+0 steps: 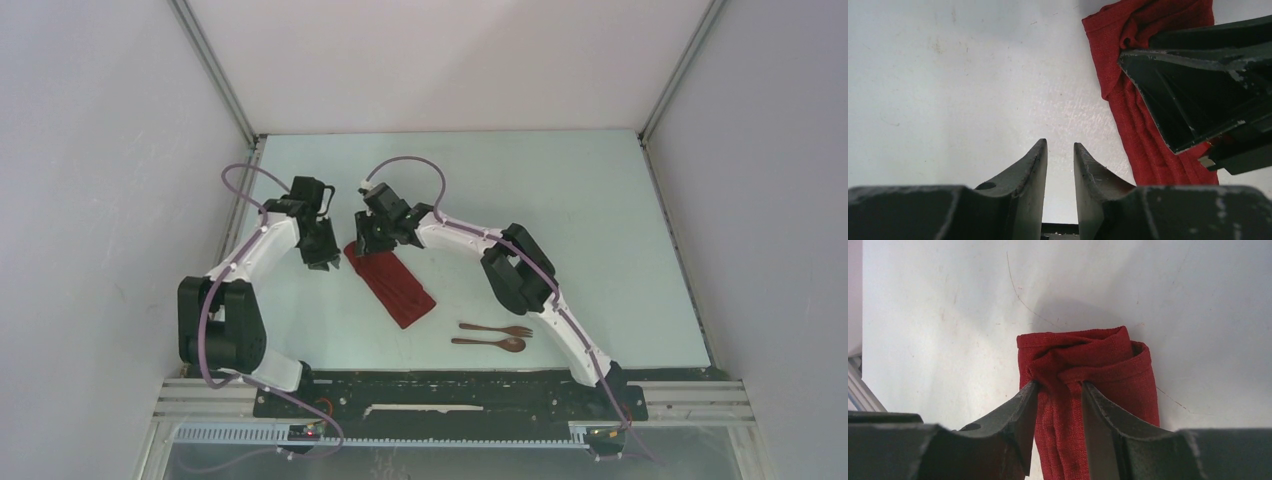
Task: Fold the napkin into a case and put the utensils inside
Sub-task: Stuff the top corner of the smaller-rectangle-folded napkin into the folded napkin.
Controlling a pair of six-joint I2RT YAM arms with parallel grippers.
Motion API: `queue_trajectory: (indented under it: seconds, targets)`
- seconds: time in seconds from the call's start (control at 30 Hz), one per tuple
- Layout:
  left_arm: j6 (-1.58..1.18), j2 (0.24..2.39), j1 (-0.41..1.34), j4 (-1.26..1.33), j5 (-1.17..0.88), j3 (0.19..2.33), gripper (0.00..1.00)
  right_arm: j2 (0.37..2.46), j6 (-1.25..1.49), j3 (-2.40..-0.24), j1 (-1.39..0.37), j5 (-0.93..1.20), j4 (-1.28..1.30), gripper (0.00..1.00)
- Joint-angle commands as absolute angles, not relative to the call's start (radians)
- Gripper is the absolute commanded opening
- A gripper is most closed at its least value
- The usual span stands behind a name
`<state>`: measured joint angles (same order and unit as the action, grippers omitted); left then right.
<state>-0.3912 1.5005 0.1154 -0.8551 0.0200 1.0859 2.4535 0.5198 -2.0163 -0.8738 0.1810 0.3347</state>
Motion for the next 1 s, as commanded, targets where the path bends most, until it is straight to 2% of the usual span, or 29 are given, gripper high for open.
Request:
queue_trajectory:
  seconds: [0.0,0.07,0.23,0.3,0.47,0.63,0.97]
  targets:
    - [-0.378,1.447,0.108,-0.812,-0.024,1.072,0.32,2.502,0.523,-2.057,-0.885,0.089,0.407,0.44]
    - [-0.380,1.449,0.108,-0.803,-0.036,1.063,0.32,2.507,0.527,-2.062,-0.885,0.088,0.409,0.39]
    - [-0.390,1.468,0.109,-0.757,-0.103,1.040,0.42,2.474,0.524,-2.036,-0.871,0.163,0.356,0.07]
    - [-0.398,1.489,0.110,-0.742,-0.123,1.047,0.42,2.431,0.534,-2.008,-0.865,0.187,0.319,0.00]
    - [-0.394,1.596,0.151,-0.769,-0.095,1.151,0.42,2.352,0.623,-1.931,-0.841,0.243,0.236,0.00]
    - [-0.374,1.741,0.243,-0.879,0.094,1.309,0.34,2.279,0.735,-1.792,-0.814,0.275,0.121,0.00]
    - [-0.355,1.869,0.346,-0.950,0.253,1.422,0.31,2.244,0.825,-1.703,-0.785,0.307,0.034,0.00]
